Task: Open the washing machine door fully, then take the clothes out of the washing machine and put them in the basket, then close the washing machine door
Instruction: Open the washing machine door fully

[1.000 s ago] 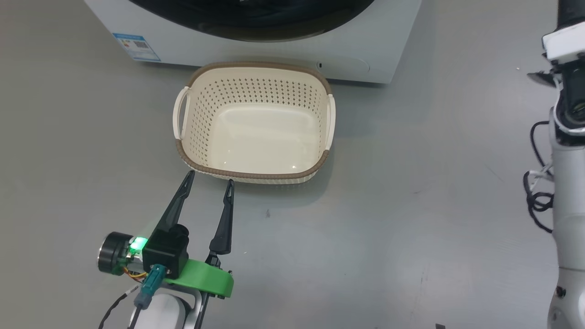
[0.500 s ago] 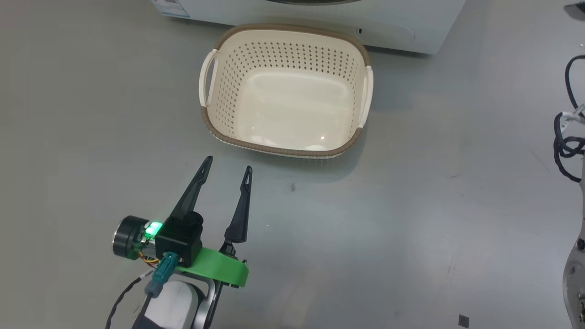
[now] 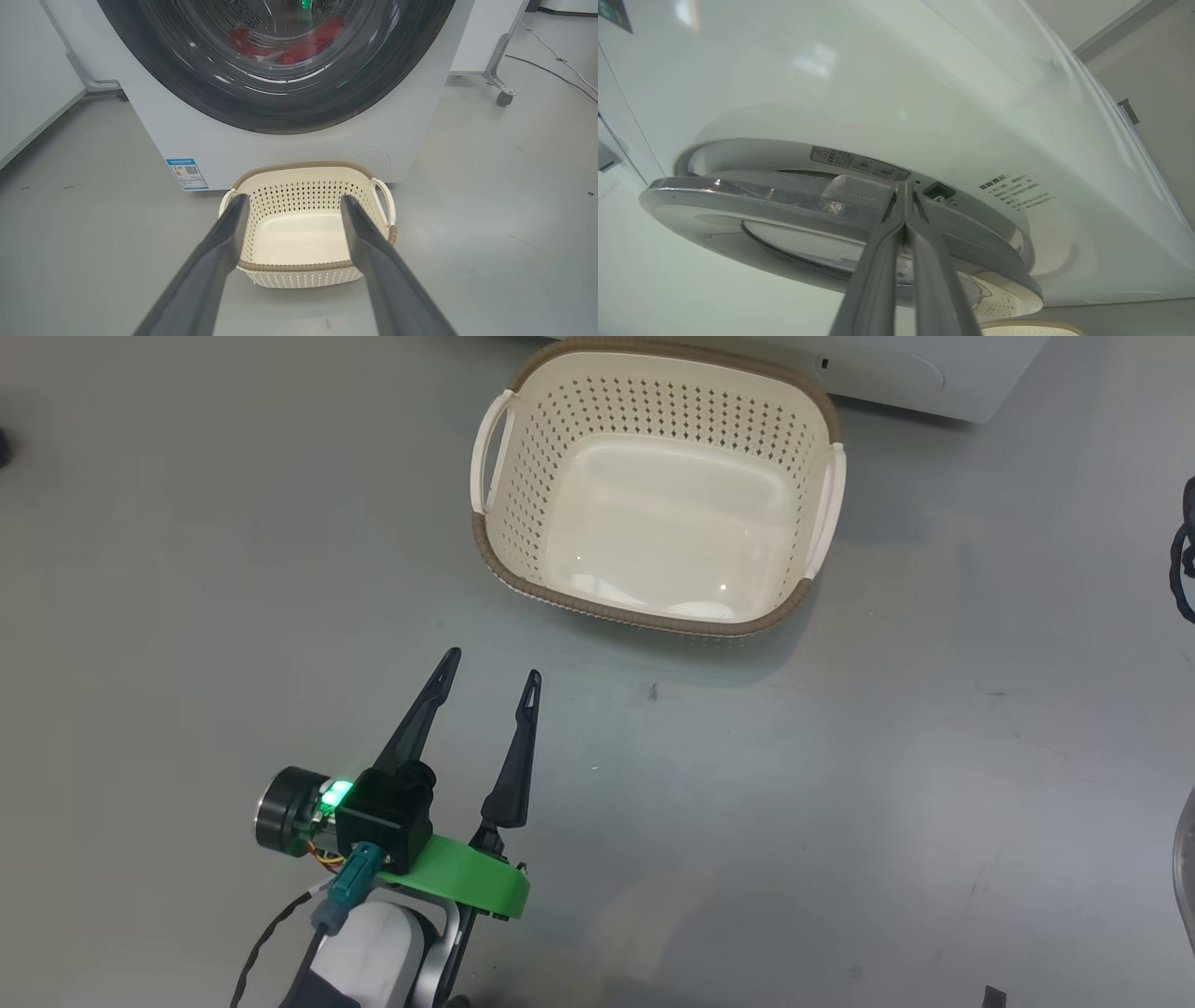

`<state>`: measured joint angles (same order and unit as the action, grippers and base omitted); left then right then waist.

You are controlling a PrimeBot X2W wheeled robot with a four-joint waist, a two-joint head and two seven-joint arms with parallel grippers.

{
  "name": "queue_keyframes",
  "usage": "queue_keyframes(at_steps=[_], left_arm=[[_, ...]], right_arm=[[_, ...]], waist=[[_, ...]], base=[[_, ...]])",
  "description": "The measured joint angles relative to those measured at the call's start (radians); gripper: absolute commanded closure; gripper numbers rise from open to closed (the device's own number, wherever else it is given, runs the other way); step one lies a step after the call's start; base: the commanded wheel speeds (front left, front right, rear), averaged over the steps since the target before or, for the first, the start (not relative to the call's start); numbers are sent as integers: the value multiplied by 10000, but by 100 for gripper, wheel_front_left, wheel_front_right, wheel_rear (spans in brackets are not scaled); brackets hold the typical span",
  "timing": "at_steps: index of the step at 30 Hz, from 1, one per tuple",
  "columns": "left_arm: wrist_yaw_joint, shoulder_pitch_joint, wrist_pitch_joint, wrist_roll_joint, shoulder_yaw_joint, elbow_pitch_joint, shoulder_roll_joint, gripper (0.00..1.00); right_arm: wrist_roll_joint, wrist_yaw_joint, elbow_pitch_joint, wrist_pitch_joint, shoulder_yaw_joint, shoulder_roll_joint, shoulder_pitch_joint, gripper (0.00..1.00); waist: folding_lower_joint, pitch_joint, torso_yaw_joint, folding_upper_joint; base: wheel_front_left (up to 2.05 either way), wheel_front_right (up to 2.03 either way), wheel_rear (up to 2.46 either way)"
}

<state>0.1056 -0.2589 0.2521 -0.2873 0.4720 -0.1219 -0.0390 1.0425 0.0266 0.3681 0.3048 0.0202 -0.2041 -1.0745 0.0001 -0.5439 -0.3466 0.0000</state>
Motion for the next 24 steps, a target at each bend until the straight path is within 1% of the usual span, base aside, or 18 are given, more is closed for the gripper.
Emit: queue_keyframes(at_steps=[6, 9, 13, 18, 22, 24], left_arm=[[35, -34, 0, -33, 73, -15, 13, 0], [35, -41, 0, -36, 100, -17, 17, 0], [36, -48, 0, -107, 140, -17, 21, 0], [52, -68, 0, -251, 161, -15, 33, 0], [54, -69, 0, -311, 196, -17, 42, 0], [107, -69, 0, -313, 194, -13, 54, 0]], right_arm=[[35, 138, 349, 249, 4, -98, -419, 100], [88, 282, 520, 347, 29, -92, -649, 100], [123, 307, 675, 470, -17, -128, -903, 100], [115, 443, 928, 702, -21, -276, -1310, 100], [236, 483, 1116, 924, 48, -268, -1538, 100], [320, 571, 1202, 1051, 84, -261, -1674, 100]], waist=[[0, -135, -323, 0], [0, -187, -443, 0], [0, -254, -552, 0], [0, -362, -729, 0], [0, -411, -860, 0], [0, -435, -911, 0]], base=[[0, 0, 0], [0, 0, 0], [0, 0, 0], [0, 0, 0], [0, 0, 0], [0, 0, 0]])
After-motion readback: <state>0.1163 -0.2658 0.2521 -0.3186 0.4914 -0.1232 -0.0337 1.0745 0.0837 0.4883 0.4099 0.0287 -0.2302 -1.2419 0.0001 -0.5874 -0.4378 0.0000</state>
